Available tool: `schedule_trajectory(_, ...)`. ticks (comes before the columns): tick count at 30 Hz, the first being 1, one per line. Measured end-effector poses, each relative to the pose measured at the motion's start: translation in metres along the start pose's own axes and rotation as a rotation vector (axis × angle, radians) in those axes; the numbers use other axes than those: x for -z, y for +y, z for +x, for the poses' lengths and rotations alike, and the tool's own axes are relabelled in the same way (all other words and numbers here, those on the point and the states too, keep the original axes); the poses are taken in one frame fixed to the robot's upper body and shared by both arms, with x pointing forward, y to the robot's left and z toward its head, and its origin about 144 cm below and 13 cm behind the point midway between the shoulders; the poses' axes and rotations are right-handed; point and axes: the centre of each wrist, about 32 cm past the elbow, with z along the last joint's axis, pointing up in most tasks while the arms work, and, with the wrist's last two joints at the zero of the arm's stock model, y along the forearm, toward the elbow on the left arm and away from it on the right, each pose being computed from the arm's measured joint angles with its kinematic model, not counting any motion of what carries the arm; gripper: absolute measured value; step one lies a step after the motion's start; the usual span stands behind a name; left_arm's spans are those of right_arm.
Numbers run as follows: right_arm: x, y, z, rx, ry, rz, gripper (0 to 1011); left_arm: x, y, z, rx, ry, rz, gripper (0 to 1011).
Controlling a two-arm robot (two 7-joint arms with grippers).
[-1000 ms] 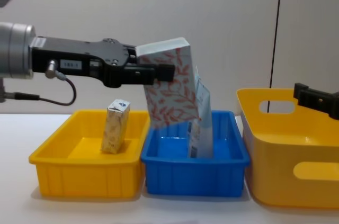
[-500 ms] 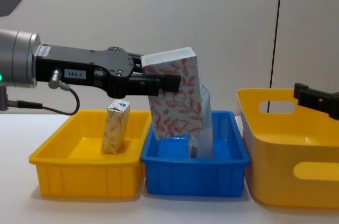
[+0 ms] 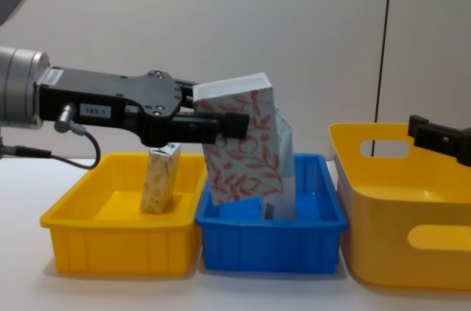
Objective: Bimanual collaborative sorting of washing and personal care products
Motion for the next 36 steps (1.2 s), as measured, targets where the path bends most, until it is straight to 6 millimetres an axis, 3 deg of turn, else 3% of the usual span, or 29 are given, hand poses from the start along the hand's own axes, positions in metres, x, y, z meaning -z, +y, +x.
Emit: schedule_trajectory(36,-0.0019,0.0043,0.0017,-0.009,0.009,0.032,1002,-0.0026,0.0030,-0.0005,0.071,-0.028,-0.005,392)
